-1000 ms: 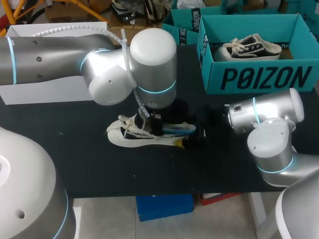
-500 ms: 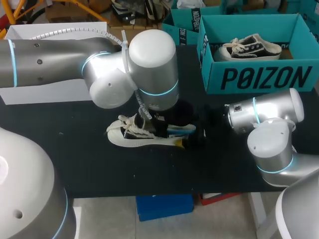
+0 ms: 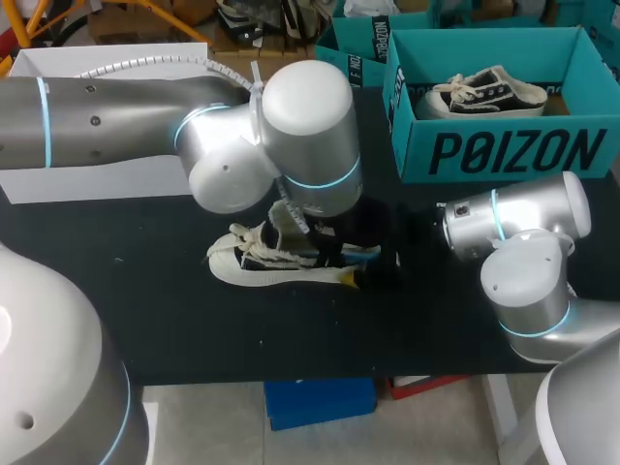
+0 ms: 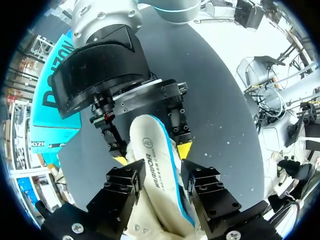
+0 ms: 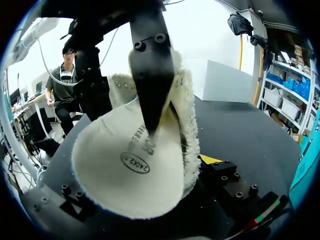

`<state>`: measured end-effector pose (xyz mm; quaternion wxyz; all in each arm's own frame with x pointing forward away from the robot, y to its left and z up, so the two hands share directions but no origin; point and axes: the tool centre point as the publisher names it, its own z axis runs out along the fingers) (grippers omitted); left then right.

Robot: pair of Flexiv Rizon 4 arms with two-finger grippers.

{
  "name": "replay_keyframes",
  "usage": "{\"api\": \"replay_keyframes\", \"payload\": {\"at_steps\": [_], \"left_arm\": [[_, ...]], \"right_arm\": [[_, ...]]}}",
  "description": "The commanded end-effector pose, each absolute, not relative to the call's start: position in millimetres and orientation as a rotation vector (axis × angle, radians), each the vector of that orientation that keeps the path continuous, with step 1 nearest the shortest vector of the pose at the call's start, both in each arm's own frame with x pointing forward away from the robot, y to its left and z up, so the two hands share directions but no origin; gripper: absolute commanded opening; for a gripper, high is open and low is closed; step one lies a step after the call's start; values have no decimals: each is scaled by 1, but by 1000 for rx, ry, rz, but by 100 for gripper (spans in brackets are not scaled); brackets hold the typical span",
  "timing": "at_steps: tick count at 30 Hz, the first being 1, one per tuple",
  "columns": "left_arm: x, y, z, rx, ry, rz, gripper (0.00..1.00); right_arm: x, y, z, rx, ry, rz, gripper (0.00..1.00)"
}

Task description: Take the shoe out of the shoebox, open the shoe tongue, remove and reinsert the insole, then place the shoe into the shoebox

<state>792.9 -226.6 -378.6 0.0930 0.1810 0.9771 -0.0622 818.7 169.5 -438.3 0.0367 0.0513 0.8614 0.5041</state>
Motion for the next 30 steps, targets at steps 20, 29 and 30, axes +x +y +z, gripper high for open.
{"api": "replay_keyframes", "payload": {"at_steps": [20, 29, 30], "left_arm": [[786, -211, -342, 554, 2965, -362, 0], [775, -190, -263, 613, 3043, -765, 0], [772, -190, -254, 619, 3041, -807, 0]], "right_arm": [[820, 169, -440, 159, 2647, 1545, 0], [820, 169, -440, 159, 2647, 1545, 0], [820, 169, -440, 159, 2647, 1545, 0]]}}
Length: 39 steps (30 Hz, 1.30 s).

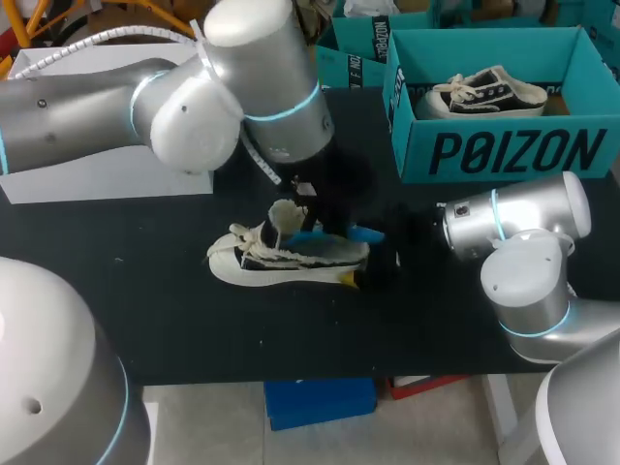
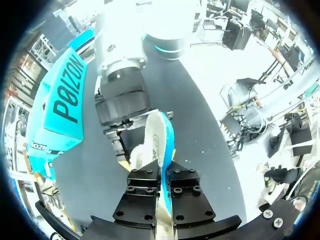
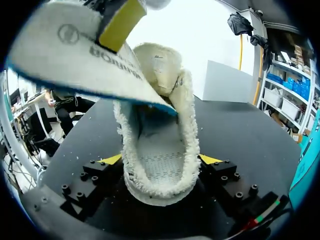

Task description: Take the shoe out of the shoebox, open the shoe tongue, remove and reinsert the insole, then place the shoe into the shoebox

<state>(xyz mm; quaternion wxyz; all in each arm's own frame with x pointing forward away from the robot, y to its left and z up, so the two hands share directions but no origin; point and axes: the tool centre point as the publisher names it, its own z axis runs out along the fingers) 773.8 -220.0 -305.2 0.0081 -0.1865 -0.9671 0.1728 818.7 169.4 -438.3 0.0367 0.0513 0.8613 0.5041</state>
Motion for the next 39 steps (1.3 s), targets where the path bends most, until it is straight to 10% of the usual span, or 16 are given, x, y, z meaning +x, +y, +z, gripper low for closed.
{"api": "replay_keyframes", "payload": {"at_steps": [1, 39], "left_arm": [[770, -191, -247, -596, -2890, 806, 0], [717, -210, -160, -202, -2401, 1486, 0]], "right_arm": [[820, 169, -440, 159, 2647, 1545, 0], [820, 169, -440, 159, 2647, 1545, 0]]}}
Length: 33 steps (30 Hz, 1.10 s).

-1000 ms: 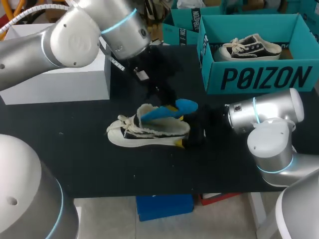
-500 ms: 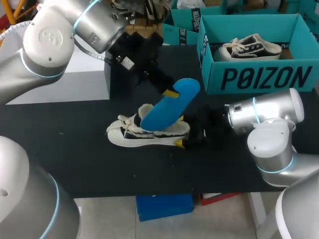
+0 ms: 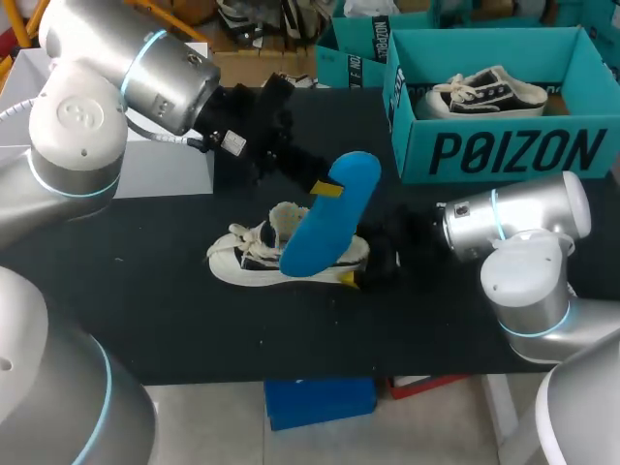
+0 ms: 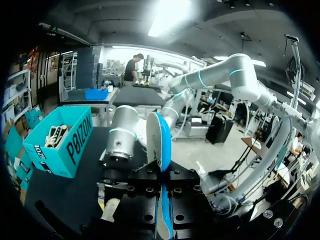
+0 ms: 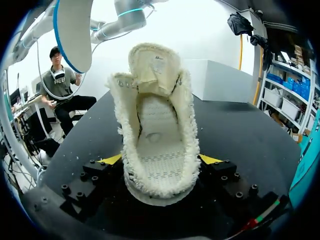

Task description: Take the shoe out of the shoebox, open the shoe tongue, remove and reinsert the insole, then place the shoe into the shoebox

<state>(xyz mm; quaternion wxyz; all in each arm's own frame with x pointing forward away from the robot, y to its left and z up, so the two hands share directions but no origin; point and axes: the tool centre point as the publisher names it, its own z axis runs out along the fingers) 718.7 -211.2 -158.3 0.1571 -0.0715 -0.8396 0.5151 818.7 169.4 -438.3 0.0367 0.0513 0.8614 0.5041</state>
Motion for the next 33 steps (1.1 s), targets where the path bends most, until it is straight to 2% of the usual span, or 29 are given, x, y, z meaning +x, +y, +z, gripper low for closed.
{"api": "replay_keyframes", "payload": {"at_steps": [1, 15, 33], "left_arm": [[717, -210, -160, -202, -2401, 1486, 0], [731, -182, -150, -6, -2069, 1648, 0], [732, -195, -130, 130, -1937, 1830, 0]], "right_arm": [[820, 169, -440, 159, 2647, 1545, 0], [820, 169, -440, 159, 2647, 1545, 0], [820, 169, -440, 159, 2647, 1545, 0]]}}
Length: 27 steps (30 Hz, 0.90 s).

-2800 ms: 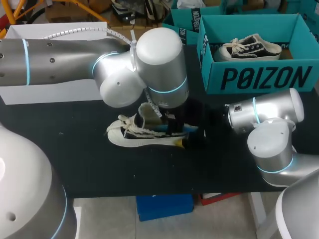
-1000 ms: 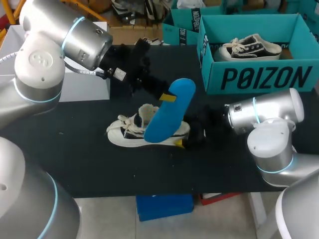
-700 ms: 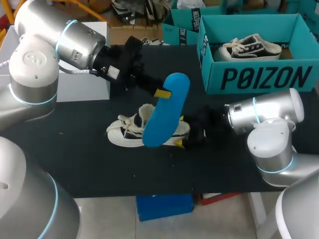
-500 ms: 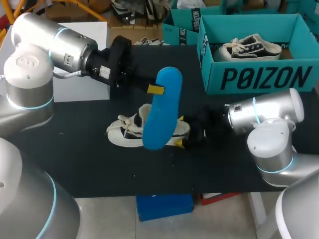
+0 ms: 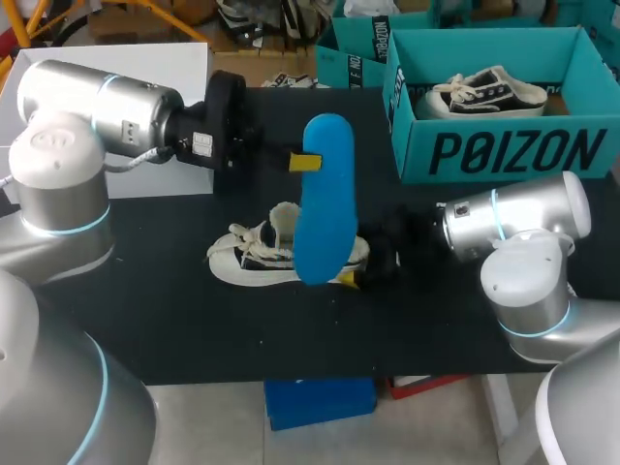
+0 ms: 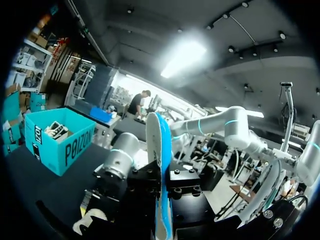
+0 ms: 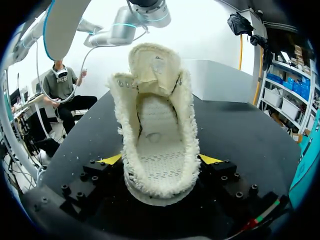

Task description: Take the shoe out of the shoebox, open the shoe tongue, remove and reinsert the insole, then place the shoe into the shoebox

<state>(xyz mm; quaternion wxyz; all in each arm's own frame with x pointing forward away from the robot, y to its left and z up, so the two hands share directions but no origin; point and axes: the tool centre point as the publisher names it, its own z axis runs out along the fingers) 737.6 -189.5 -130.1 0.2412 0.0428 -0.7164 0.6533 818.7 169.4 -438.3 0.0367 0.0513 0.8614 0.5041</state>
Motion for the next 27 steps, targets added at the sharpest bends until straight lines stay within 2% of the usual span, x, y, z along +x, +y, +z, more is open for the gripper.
{"api": "replay_keyframes", "payload": {"at_steps": [1, 17, 27], "left_arm": [[732, -195, -128, 127, -1939, 1840, 0], [731, -198, -98, 99, -1881, 1962, 0], [729, -198, -96, 98, -1877, 1973, 0]], "right_arm": [[820, 169, -440, 159, 2647, 1545, 0], [820, 169, -440, 159, 2647, 1545, 0], [820, 169, -440, 159, 2647, 1545, 0]]}}
